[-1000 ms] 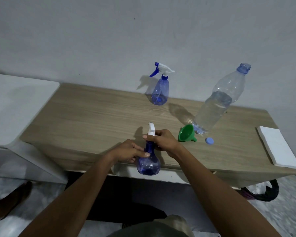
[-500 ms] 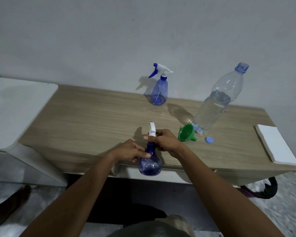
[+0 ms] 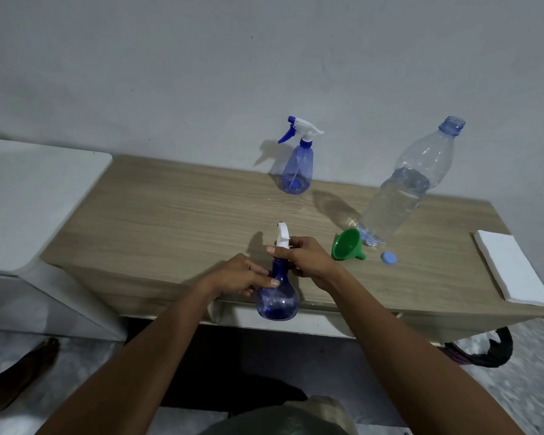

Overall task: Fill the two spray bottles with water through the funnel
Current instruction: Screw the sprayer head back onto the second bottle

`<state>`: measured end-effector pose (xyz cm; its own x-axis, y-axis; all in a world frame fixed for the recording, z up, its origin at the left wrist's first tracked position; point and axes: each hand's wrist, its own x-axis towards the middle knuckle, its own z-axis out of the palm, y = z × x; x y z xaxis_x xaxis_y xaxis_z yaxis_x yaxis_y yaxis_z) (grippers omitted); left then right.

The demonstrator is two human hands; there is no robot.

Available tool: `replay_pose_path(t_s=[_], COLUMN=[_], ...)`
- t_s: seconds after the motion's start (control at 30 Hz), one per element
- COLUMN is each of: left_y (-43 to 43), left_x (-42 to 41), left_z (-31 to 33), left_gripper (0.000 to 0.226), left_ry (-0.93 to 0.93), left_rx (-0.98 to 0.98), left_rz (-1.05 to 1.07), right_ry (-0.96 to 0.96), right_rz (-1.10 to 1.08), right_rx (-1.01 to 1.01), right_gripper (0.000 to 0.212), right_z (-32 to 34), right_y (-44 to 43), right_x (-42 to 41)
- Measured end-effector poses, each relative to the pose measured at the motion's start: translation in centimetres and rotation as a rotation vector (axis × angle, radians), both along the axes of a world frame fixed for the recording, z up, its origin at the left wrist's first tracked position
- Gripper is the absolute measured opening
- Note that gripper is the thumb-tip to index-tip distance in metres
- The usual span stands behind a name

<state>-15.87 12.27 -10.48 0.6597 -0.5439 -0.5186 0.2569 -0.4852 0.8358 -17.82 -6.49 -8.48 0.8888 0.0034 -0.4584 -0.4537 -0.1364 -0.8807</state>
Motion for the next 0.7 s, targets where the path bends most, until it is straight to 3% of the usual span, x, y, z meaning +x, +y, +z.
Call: replay_pose_path(t_s=[0.3,0.4,0.5,0.7], left_y=[-0.5,-0.4,-1.0,-5.6], left_x=[1.1,2.2,4.0,8.2], left_z=[1.0,1.3,1.3,2.0], left_gripper=[0.028,0.046,0.052,0.061], left_ry=[-0.053,0.079,0.183,-0.061], left_rx=[0.014,-0.053,-0.172,-0.197], left_rz=[-0.027,-0.038,-0.067,0.096], right_ry=[-0.035,-0.083,-0.142,-0.370], right_rz=[-0.044,-0.056,-0.132,-0.328], right_rx=[0.013,0.081,0.197,0.100], right_gripper=[0.025,0.021,0.034,0.028], right_z=[1.1,2.1,3.3,3.9], right_y=[-0.9,-2.3,-3.9,-6.5], right_x=[0.6,1.4,2.6,5.7])
